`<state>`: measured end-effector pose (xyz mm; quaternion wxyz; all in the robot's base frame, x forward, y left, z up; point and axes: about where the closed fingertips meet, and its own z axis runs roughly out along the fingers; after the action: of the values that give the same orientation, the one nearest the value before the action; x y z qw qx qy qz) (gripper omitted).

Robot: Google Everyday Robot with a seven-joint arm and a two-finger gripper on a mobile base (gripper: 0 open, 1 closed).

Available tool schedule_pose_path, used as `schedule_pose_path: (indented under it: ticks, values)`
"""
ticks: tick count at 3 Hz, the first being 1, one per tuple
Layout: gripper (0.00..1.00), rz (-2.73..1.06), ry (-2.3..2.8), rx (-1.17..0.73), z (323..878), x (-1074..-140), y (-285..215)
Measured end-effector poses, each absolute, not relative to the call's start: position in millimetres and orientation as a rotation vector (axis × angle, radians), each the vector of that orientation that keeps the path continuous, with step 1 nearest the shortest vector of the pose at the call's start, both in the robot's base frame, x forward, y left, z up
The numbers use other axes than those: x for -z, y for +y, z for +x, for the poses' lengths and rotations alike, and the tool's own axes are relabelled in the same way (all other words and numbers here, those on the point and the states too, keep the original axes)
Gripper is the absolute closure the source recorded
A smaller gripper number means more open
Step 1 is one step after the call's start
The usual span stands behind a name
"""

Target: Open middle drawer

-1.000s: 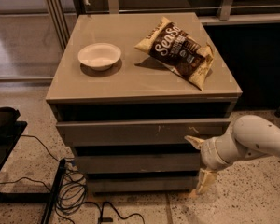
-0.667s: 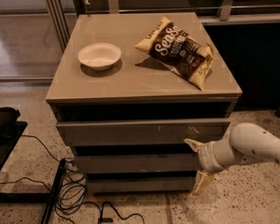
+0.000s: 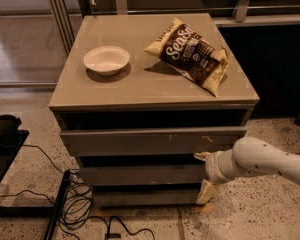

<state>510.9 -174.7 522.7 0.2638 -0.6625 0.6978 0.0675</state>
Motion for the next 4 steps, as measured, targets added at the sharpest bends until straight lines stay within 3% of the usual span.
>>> schedule_pose_path:
  ticks: [4]
  values:
    - [0.0, -1.712, 1.909, -0.226, 500.7, -430.8, -144.6]
